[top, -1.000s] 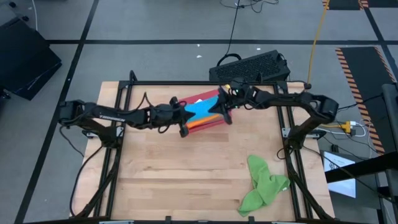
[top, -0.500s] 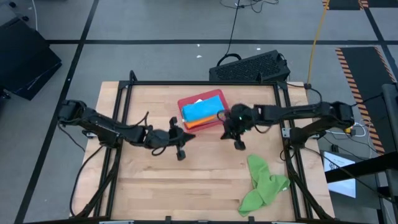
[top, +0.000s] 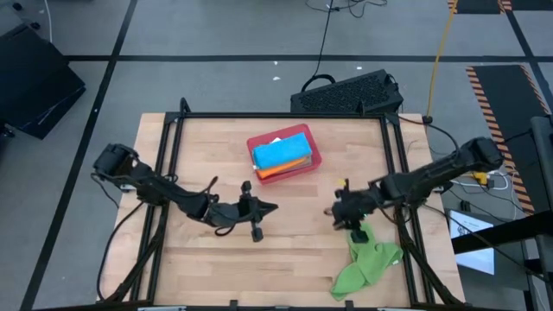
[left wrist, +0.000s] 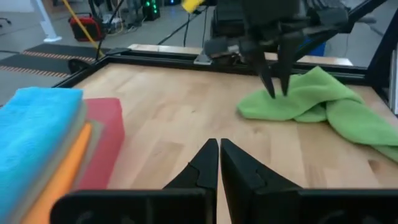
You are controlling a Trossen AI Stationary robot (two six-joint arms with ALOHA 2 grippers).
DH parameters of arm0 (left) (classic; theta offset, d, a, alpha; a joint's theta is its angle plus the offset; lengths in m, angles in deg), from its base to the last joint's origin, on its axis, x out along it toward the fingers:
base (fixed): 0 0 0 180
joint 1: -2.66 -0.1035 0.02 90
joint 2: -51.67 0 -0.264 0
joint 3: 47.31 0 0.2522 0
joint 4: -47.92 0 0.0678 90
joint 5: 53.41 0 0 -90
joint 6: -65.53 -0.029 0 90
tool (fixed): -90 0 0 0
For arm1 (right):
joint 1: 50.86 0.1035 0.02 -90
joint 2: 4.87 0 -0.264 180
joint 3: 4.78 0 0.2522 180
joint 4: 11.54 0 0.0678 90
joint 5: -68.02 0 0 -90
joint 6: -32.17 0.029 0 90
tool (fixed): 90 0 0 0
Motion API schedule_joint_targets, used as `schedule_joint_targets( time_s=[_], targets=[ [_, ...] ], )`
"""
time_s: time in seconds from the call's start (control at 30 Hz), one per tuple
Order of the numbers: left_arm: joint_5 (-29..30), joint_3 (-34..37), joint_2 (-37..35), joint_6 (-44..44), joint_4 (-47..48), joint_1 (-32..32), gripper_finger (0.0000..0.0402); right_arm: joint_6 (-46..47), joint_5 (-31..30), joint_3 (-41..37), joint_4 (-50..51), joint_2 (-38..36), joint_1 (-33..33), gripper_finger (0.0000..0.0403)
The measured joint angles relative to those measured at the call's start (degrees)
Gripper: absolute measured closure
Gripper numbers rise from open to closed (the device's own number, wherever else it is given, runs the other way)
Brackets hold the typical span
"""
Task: Fold microfiber towels
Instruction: Fold the green microfiber cloth
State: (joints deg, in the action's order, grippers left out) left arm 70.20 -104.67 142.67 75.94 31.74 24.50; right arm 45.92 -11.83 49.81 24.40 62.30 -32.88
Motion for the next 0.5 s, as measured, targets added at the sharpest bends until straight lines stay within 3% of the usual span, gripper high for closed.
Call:
schedule_joint_targets(
  time_s=[0.3, 0.5],
  targets=[
    [-0.09, 0.0, 3.7, 1.11, -3.73, 1.69, 0.038, 17.56, -8.6, -3.7, 1.63, -0.04, 16.04, 0.027],
    [0.11, 0.0, 5.68, 3.28, -3.56, 4.56, 0.038, 25.32, -8.82, -3.7, 2.54, -0.04, 23.08, 0.0236]
  ],
)
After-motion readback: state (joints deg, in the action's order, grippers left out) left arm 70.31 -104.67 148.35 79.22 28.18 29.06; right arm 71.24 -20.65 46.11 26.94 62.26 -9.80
